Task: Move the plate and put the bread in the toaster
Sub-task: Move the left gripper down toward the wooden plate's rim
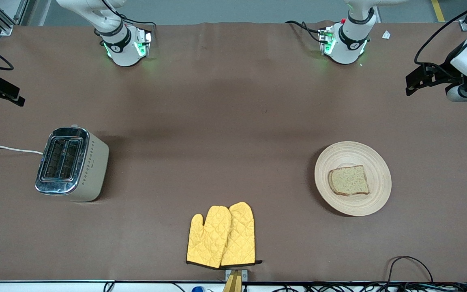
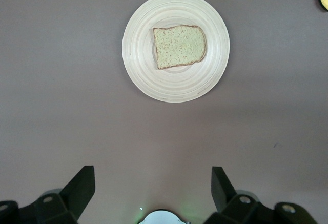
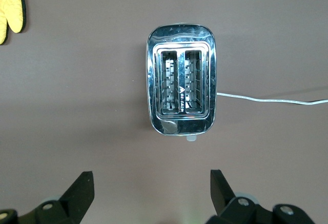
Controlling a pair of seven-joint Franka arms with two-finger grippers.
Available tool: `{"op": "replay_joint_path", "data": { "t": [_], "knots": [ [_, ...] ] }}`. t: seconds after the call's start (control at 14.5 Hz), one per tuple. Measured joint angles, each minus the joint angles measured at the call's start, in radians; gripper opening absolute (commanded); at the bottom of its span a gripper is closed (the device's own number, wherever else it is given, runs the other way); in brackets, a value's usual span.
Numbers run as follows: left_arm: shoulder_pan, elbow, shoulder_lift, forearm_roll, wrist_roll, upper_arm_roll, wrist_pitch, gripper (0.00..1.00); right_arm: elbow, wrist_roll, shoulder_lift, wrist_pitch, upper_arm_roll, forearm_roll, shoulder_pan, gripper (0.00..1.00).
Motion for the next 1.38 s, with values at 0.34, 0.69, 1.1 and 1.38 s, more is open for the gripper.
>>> {"op": "replay_joint_path", "data": {
  "t": [0.34, 0.69, 1.1, 1.38],
  "knots": [
    [0.003, 0.0, 0.001, 0.0, 0.0, 0.001, 0.0, 1.0, 0.0, 0.0, 0.0, 0.0, 0.0, 0.0, 0.0, 1.0],
    [0.034, 0.0, 0.061, -0.042, 0.0, 0.01, 0.059, 1.0, 0.0, 0.0, 0.0, 0.0, 0.0, 0.0, 0.0, 1.0],
    [0.196, -0.007, 0.217, -0.159, 0.11, 0.016, 0.197, 1.0, 0.0, 0.0, 0.0, -0.001, 0.0, 0.0, 0.0, 1.0],
    [0.291, -0.03, 0.319, -0.239, 0.271, 0.017, 0.305, 1.0, 0.0, 0.0, 0.0, -0.001, 0.001, 0.0, 0.0, 1.0]
  ]
}}
